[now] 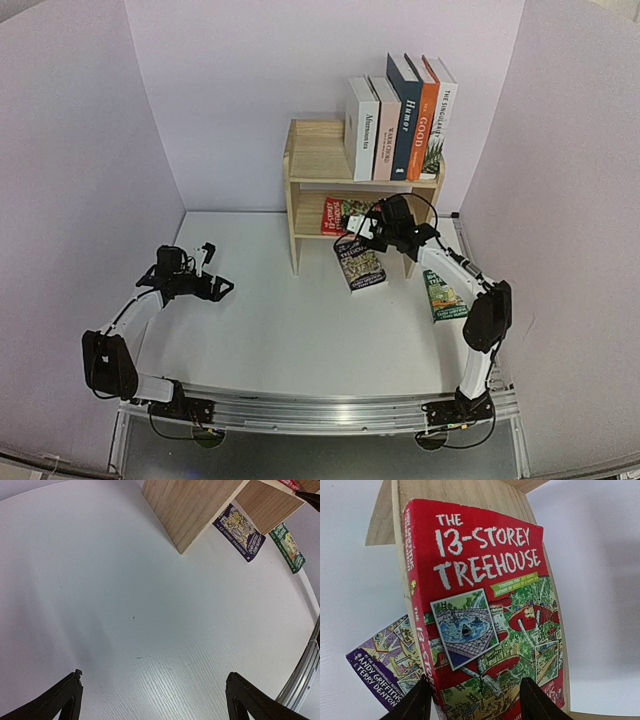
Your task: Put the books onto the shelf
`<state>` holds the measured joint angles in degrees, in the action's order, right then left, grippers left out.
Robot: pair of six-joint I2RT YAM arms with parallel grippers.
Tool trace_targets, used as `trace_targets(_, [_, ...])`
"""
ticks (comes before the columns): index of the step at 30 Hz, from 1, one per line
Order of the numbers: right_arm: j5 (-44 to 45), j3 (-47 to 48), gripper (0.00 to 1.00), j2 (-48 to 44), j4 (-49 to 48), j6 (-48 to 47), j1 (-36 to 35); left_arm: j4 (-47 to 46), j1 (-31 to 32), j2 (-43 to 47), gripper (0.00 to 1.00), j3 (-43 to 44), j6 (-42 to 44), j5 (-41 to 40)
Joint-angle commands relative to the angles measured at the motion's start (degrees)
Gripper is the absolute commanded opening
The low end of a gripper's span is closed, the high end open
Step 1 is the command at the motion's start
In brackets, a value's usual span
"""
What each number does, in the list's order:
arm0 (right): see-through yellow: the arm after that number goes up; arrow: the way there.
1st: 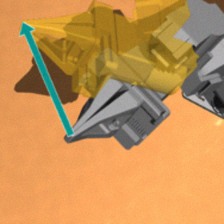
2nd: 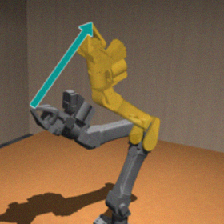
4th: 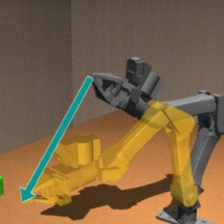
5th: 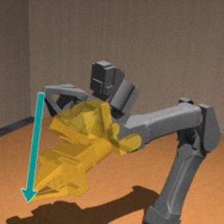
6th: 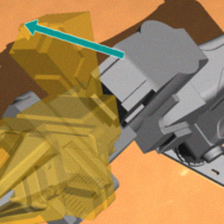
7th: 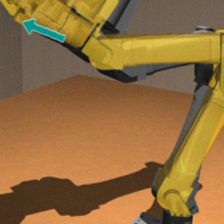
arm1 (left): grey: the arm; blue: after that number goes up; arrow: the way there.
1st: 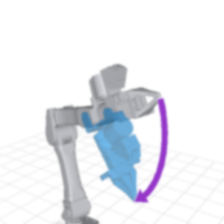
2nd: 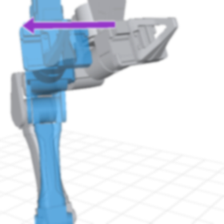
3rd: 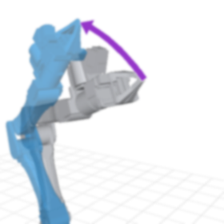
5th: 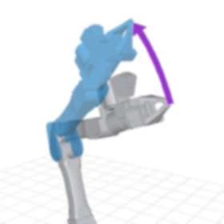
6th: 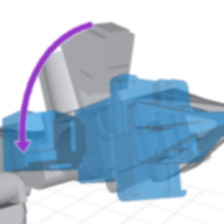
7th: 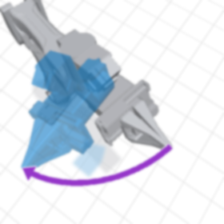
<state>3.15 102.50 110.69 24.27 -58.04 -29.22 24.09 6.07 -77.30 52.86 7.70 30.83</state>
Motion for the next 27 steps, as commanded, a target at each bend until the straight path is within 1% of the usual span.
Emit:
trace_targets(1, [0.32,3.34,0.58,0.74,-0.54,-0.63,1.0,-0.1,-0.02,0.22,1.0,1.94,1.0,-0.52])
trace_targets(18, [-2.17,4.76,0.59,1.16,-0.46,1.1,0.91,-0.1,-0.03,0.43,1.0,1.75,1.08,-0.58])
trace_targets(20, [-1.77,4.11,0.62,0.46,-0.47,1.51,0.06,-0.13,0.0,0.54,1.0,1.64,1.1,-0.53])
trace_targets(22, [-0.25,3.75,0.67,-0.47,-0.63,2.98,-1.69,-0.1,-0.04,0.67,1.0,1.5,1.08,-0.47])
trace_targets(24, [0.63,3.78,0.72,-1.76,-0.95,7.03,-3.38,-0.16,-0.05,0.85,1.0,1.51,1.09,-0.19])
trace_targets(27, [0.85,2.49,0.77,-4.35,-1.5,16.18,-4.94,-0.48,0.0,1.04,1.0,1.39,1.23,0.29])
